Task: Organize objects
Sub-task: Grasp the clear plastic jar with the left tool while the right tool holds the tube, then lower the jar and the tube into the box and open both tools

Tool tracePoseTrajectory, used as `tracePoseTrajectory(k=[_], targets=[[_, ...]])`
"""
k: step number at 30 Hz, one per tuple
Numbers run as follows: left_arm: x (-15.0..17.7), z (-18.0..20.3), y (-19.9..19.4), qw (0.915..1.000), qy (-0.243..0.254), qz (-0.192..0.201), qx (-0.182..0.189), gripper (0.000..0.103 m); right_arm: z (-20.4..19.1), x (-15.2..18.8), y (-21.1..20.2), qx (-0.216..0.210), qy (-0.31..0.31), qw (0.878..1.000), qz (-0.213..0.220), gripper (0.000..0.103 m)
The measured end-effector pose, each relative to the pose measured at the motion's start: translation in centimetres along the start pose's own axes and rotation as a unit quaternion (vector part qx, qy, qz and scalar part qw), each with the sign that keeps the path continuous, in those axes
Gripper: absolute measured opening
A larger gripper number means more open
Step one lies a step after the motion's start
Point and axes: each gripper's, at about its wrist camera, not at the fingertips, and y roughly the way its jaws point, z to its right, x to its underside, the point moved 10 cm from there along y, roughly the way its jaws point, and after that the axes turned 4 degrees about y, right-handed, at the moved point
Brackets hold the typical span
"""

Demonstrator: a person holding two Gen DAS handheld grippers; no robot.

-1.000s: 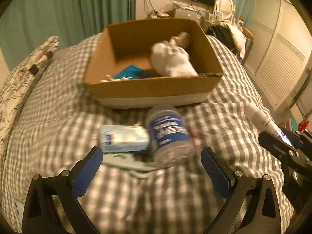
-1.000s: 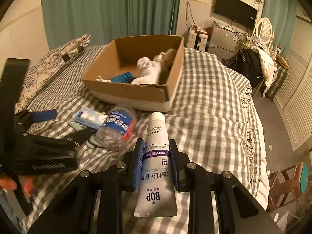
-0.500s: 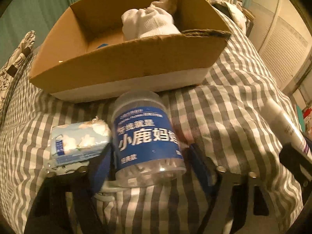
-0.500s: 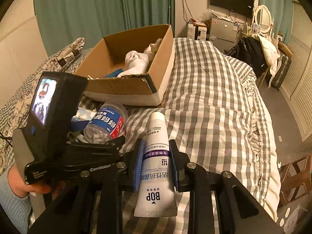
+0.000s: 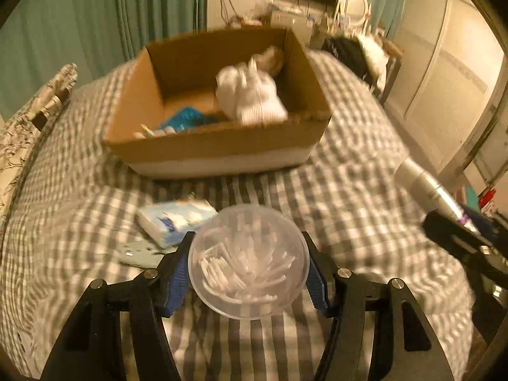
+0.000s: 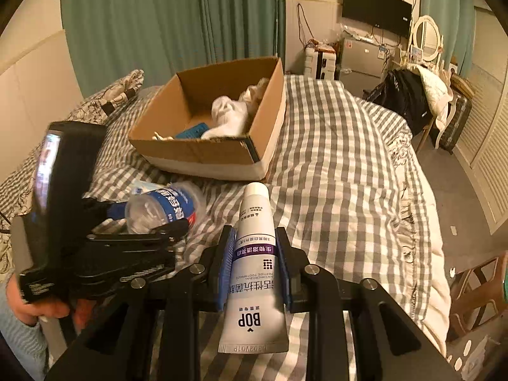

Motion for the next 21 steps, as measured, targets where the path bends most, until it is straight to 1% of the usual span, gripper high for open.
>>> tracePoseTrajectory(k=[3,8,12,15,17,21], targets=[[-1.3,-0.8,-2.4,0.9996,-0.007,0.026,0.007,0.063,-0.4,-0.9,-1.5,-0.001,0.0,1.0,0.015,0.025],[-3.6,-2.2,-6.2,0.9977,-0.011,0.067,0.004,0.063,-1.6,-2.6,-3.8,-0.003,-0.012,0.999,0.04,0.025],[-6.0,-2.9,-8.2,0.9959,-0.018,0.088,0.012,0.063,-2.6,-4.6,-5.2,-0.007,-0.023,0.998,0.06,0.025],[-8.0,-3.8,-9.4,0.9941,-0.018,0.107,0.002,0.063,-3.3,-6.7,-6.0,-0.011,-0.031,0.996,0.079,0.025],[-9.9,-4.7,-10.1,0.992,-0.014,0.125,-0.016,0.063,-3.7,-8.2,-6.3,-0.015,-0.035,0.995,0.091,0.025],[-13.3,-6.3,-10.1,0.9889,-0.002,0.143,-0.04,0.063,-4.6,-11.6,-5.9,-0.027,-0.039,0.993,0.111,0.025]])
